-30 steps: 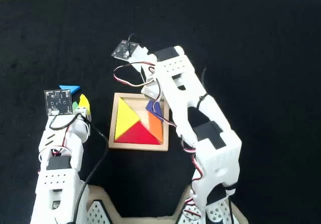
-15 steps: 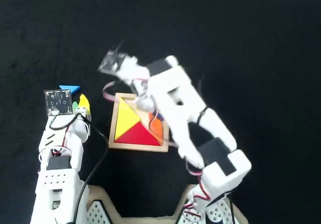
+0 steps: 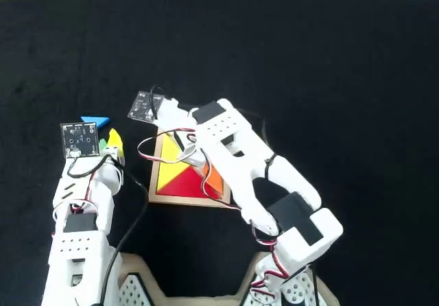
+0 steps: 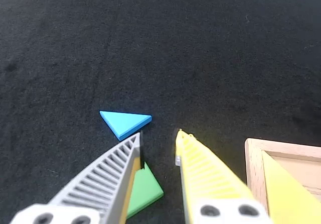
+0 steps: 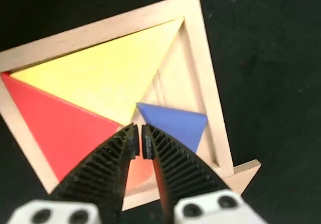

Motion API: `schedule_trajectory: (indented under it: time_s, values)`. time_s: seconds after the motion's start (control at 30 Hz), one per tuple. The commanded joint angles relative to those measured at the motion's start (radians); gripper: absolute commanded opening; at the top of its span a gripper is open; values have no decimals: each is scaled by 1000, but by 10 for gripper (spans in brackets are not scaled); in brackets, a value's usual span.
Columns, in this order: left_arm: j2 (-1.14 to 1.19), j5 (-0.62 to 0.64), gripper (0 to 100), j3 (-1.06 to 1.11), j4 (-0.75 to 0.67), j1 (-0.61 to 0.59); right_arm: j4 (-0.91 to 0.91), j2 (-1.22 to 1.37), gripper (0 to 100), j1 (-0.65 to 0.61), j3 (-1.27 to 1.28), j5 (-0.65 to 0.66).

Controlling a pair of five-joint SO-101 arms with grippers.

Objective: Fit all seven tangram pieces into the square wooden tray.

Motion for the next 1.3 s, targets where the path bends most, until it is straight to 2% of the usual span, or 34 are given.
schedule_trajectory:
  time_s: [0.0,0.33,0.4,0.5,0.63,0.87,1.27]
  values:
    - [-14,-8,123,-7,-20,12,-43,-35,11,15,2,-3]
    - [-14,-8,123,-7,-17,12,-69,177,11,64,-136,-8]
    - [-14,-8,123,-7,-18,12,-55,174,11,92,-174,-51]
    - [-14,-8,123,-7,-20,12,-3,122,11,117,-209,-115]
    - [-14,-8,123,-7,-21,12,51,-2,11,89,-151,-121]
    - [-14,-8,123,-7,-20,12,-15,-137,11,32,41,-120]
    - [-14,-8,123,-7,-21,12,-35,-166,12,60,74,-160]
